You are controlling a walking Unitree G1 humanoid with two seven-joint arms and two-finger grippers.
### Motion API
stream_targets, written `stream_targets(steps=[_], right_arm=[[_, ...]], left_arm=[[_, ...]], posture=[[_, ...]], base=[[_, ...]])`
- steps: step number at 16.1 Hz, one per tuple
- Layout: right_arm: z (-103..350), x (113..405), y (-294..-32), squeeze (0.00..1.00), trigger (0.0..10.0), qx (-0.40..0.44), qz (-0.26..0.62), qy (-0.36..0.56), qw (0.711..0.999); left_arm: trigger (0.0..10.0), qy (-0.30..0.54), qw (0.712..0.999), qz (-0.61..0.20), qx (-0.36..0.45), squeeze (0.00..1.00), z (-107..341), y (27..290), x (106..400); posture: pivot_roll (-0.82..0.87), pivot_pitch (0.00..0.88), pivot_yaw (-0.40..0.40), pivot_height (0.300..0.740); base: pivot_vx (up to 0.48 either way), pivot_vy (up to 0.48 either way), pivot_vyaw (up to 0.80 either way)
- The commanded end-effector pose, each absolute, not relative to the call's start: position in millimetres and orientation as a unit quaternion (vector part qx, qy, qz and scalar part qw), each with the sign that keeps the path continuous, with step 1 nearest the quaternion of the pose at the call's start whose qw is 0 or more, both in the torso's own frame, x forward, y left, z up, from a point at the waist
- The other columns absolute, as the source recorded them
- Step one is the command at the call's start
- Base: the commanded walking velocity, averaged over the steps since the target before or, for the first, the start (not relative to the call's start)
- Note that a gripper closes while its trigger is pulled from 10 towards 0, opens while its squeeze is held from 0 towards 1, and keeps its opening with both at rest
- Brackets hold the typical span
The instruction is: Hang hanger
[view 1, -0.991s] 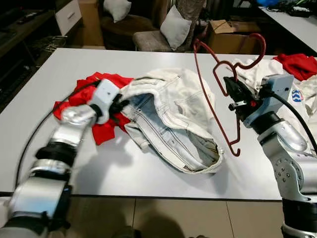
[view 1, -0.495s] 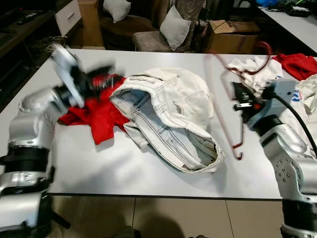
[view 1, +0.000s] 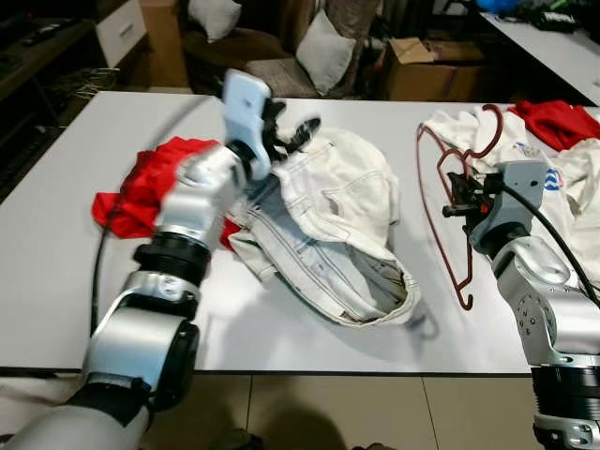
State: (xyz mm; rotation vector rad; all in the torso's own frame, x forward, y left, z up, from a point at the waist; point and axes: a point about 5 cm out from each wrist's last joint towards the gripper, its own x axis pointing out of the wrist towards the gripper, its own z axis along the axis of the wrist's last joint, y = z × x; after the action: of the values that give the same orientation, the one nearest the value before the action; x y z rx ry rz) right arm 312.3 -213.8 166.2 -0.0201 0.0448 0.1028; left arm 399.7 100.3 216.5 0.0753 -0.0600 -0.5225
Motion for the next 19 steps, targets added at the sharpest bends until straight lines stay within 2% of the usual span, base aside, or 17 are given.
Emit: stream_targets(steps=[1,2,5,6,7,11,13,14,15,16,19], right_arm=[[169.9,314.1,-211.0,0.00,10.0,-0.011,0.063,0.008,0.998],[169.4,314.0,-210.1,0.00,10.0,-0.009,0.067,0.008,0.998],[162.3,311.5,-196.6,0.00,10.0,0.003,0.112,0.017,0.994],[159.0,309.5,-190.6,0.00,10.0,0.011,0.137,0.025,0.990],[149.6,305.5,-178.7,0.00,10.0,0.018,0.182,0.051,0.982],[132.9,302.4,-162.9,0.00,10.0,0.040,0.232,0.098,0.967],[131.7,303.4,-157.3,0.00,10.0,0.054,0.245,0.096,0.963],[133.6,305.2,-153.9,0.00,10.0,0.067,0.255,0.088,0.960],[133.8,306.0,-153.8,0.00,10.0,0.068,0.255,0.087,0.961],[136.1,310.8,-154.4,0.00,10.0,0.073,0.251,0.075,0.962],[146.4,319.8,-158.8,0.00,10.0,0.074,0.233,0.044,0.969]], left_arm=[[10.0,-0.008,0.974,-0.212,0.085,0.14,201.8,96.1,403.1],[10.0,0.002,0.974,-0.203,0.096,0.14,194.8,96.1,403.0],[10.0,0.101,0.965,-0.165,0.176,0.13,128.9,111.5,387.6],[10.0,0.137,0.956,-0.181,0.188,0.13,106.4,115.1,377.5],[10.0,0.191,0.927,-0.236,0.220,0.13,69.7,117.0,355.1],[10.0,0.234,0.911,-0.241,0.241,0.14,41.7,133.8,337.1],[10.0,0.184,0.934,-0.223,0.212,0.14,57.5,141.0,345.6],[10.0,0.090,0.961,-0.222,0.137,0.14,90.6,141.0,358.5],[10.0,0.065,0.965,-0.223,0.118,0.13,100.0,140.9,361.2],[10.0,-0.014,0.970,-0.237,0.051,0.13,135.6,140.3,369.4],[10.0,-0.084,0.967,-0.239,0.012,0.13,170.7,140.9,374.5]], posture=[[-0.08,0.000,0.007,0.740],[-0.08,0.000,0.007,0.740],[-0.10,0.000,0.015,0.740],[-0.10,0.000,0.009,0.740],[-0.09,0.000,0.006,0.740],[-0.08,0.000,-0.009,0.740],[-0.07,0.000,-0.014,0.740],[-0.07,0.000,-0.017,0.740],[-0.07,0.000,-0.017,0.740],[-0.06,0.000,-0.015,0.740],[-0.06,0.000,-0.010,0.740]], base=[[0.000,0.000,0.00],[0.000,0.000,0.00],[0.000,0.000,0.00],[0.000,0.000,0.00],[0.000,0.000,0.00],[0.000,0.000,0.00],[0.000,0.000,0.00],[0.000,0.000,0.00],[0.000,0.000,0.00],[0.000,0.000,0.00],[0.000,0.000,0.00]])
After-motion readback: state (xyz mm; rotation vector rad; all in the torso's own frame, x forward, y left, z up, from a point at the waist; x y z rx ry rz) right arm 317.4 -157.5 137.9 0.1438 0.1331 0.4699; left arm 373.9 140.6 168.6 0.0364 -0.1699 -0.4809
